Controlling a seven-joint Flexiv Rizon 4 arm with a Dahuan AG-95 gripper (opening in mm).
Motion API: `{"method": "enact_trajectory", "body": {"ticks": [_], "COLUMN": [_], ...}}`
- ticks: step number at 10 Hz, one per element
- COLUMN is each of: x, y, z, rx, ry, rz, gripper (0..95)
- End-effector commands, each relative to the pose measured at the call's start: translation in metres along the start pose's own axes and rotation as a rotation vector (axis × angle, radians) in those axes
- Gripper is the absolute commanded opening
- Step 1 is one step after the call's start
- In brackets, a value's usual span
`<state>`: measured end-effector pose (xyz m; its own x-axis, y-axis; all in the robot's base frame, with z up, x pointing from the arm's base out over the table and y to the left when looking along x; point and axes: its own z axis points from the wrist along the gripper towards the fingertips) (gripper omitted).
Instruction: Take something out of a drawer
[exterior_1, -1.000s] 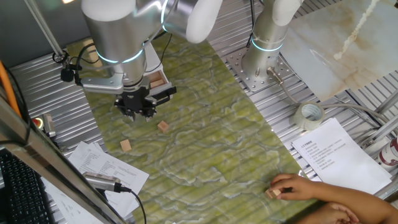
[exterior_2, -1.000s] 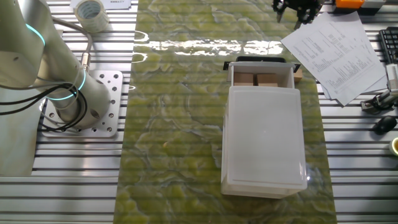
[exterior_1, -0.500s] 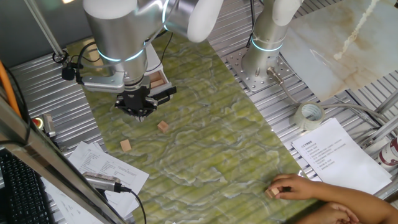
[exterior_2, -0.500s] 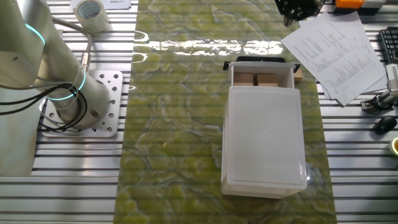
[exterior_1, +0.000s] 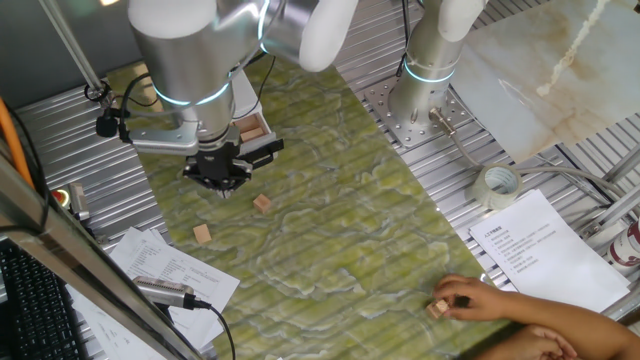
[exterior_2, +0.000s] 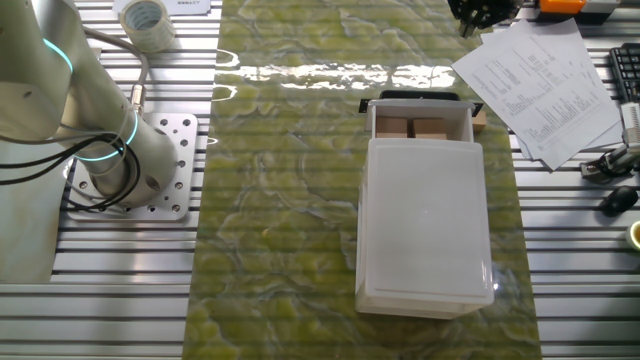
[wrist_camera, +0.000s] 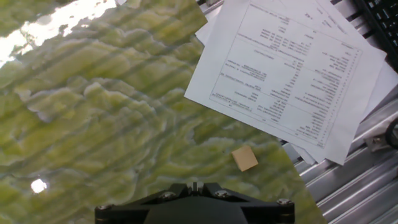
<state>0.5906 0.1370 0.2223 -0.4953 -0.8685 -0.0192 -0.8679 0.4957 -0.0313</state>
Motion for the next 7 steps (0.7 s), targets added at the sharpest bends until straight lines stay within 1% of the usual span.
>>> {"method": "enact_trajectory", "body": {"ticks": [1,5,6,7], "x": [0.0003,-0.0003,0.0021,0.0066], "y": [0.0003,0.0004,0.0002,-0.0001], "z": [-0.0002,-0.0006,0.0008,0.0033], "rx": [-0.002,-0.003,0.004,0.004], "ry": [0.007,0.007,0.02,0.021], "rz": [0.014,0.056,0.07,0.079], "gripper": [0.0,0.0,0.0,0.0]}}
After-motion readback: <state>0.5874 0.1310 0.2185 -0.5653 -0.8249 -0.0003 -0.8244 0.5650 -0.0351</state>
